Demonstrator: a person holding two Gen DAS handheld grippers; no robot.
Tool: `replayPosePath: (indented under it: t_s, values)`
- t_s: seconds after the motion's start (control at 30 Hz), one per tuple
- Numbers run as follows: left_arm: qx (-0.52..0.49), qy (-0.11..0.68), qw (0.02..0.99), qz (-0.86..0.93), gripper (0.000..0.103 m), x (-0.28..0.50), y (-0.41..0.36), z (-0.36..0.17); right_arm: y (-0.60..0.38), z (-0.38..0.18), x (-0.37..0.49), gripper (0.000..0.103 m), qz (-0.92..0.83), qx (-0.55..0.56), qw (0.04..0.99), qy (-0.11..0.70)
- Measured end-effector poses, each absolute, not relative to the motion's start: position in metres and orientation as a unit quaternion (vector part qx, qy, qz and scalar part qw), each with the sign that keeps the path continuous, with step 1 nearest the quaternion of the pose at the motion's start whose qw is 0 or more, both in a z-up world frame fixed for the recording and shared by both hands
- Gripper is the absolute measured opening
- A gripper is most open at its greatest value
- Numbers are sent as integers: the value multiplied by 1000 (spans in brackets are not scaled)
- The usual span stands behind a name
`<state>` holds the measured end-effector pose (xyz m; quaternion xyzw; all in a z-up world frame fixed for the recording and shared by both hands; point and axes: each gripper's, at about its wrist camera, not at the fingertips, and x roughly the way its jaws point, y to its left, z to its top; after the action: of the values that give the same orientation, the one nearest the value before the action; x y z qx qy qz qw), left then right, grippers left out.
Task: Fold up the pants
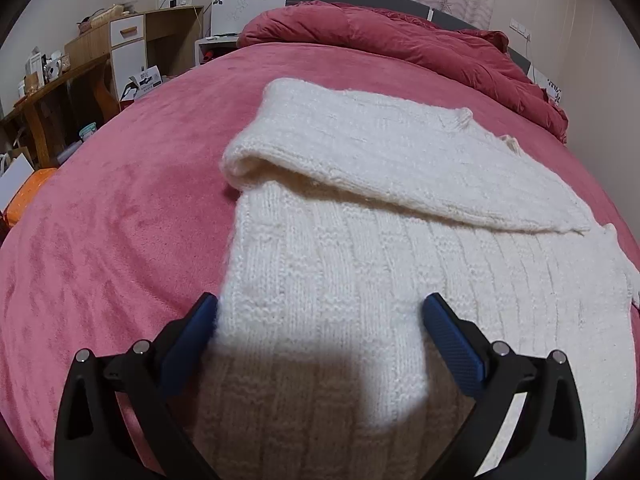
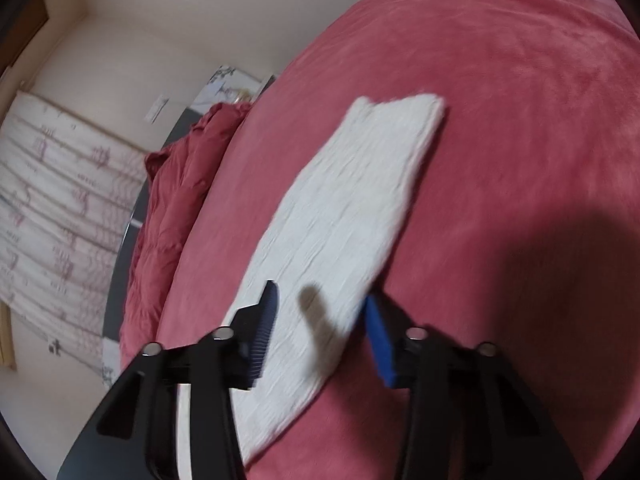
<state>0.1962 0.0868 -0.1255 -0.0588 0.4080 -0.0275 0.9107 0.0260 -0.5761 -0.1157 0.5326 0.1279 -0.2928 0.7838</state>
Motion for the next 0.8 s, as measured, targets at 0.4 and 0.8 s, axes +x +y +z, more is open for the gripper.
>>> replayPosePath:
  t_s: [0.4,0.8]
  values:
    - [-60,410,910,-27,101,198,91,-127,-600,-109,35,13,-304,542,774,120]
    - [-62,409,910,-27,101,198,92,-127,-512,-15,76,9,-221,426,872,100]
